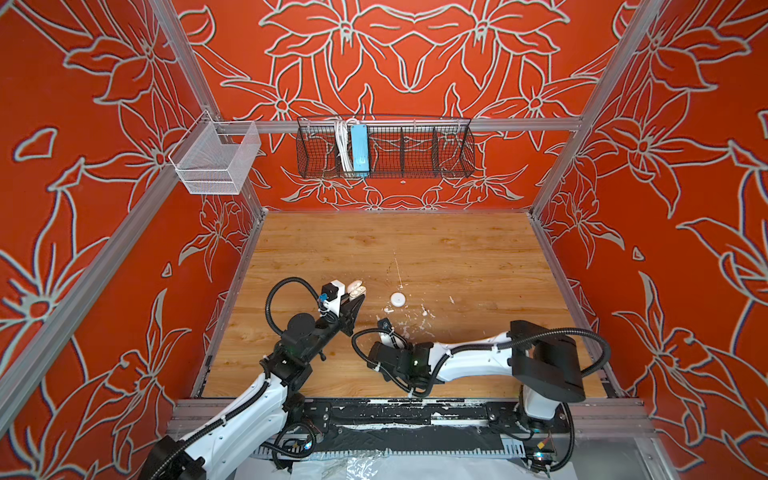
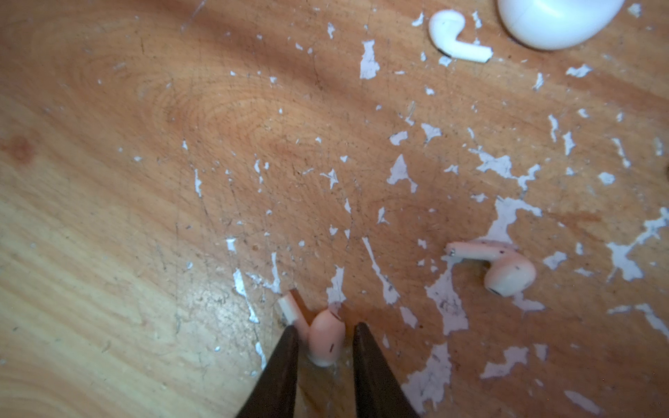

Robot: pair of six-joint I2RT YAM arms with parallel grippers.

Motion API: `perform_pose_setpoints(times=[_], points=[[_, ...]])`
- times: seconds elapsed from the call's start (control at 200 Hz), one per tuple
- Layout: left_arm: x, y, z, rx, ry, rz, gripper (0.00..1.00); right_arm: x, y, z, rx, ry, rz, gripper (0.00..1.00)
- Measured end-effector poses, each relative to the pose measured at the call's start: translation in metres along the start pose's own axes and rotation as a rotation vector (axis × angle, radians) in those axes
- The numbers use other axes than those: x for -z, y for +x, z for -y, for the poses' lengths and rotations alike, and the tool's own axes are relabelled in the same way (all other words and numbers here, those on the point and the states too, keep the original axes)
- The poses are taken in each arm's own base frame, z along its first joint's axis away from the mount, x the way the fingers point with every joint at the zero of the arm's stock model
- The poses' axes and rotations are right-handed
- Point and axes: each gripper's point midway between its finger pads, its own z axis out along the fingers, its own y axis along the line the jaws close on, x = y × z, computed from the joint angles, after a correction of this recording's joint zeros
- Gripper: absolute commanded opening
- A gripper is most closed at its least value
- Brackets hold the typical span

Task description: Insert the wireless bluetooth earbuds into the charging case

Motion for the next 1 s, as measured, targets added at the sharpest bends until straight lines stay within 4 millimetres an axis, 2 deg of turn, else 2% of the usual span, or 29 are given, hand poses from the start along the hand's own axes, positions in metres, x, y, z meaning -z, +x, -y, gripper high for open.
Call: perform_pose_setpoints(times=[0.31, 0.636, 1.001], points=[[0.000, -0.001, 0.000, -0.001, 0.000, 0.003, 0.00, 0.003, 0.005, 0.014, 0.021, 0.048, -0.002, 0.34], [0.001, -0.002, 0.000, -0.001, 0.001, 0.007, 0.00, 0.004, 0.005, 0.020, 0.026, 0.067, 0.007, 0.34], [0.002, -0.005, 0.001, -0.002, 0.002, 0.017, 0.00, 0.002, 0.000, 0.035, 0.032, 0.149, 0.038, 0.34]])
